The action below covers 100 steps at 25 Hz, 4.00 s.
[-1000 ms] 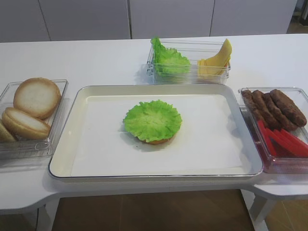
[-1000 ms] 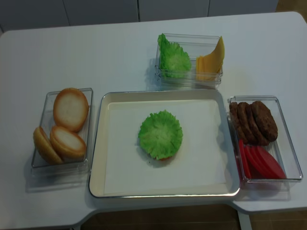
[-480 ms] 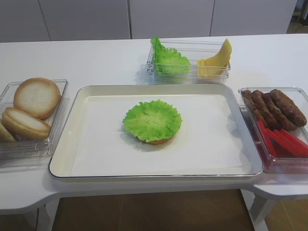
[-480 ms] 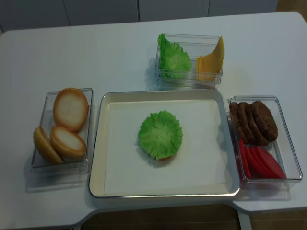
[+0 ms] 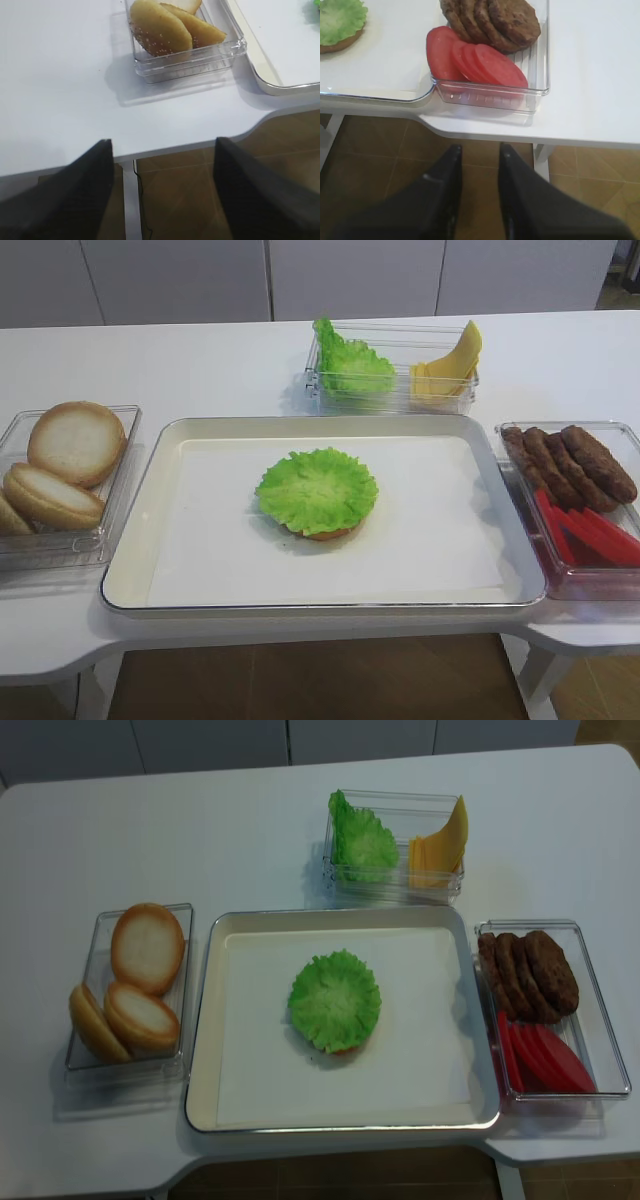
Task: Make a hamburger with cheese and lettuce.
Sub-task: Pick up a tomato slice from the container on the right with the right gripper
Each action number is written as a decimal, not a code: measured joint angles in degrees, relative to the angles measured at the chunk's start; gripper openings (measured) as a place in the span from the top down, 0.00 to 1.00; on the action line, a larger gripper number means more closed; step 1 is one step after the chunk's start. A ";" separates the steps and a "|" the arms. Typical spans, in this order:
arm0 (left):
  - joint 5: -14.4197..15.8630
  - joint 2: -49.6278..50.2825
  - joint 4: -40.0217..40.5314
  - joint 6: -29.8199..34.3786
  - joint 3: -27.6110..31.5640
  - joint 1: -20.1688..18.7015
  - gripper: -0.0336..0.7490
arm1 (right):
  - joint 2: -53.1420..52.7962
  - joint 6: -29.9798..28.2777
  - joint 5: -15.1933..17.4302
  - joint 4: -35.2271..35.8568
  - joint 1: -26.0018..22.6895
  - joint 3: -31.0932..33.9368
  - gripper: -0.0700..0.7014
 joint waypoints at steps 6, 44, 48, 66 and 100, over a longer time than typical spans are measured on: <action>0.00 0.00 0.00 0.00 0.00 0.00 0.36 | 0.00 0.13 -0.19 0.86 0.00 0.00 0.48; 0.00 0.00 0.00 0.00 0.00 0.00 0.36 | 42.05 1.75 -6.70 9.84 0.00 -31.69 0.42; 0.00 0.00 0.00 0.00 0.00 0.00 0.36 | 46.29 2.91 -4.00 10.58 0.33 -34.06 0.42; 0.00 0.00 0.00 0.00 0.00 0.00 0.36 | 71.37 25.28 -3.31 -11.17 24.03 -35.99 0.42; 0.00 0.00 0.00 0.00 0.00 0.00 0.36 | 84.99 30.11 -1.48 -18.68 27.16 -36.35 0.54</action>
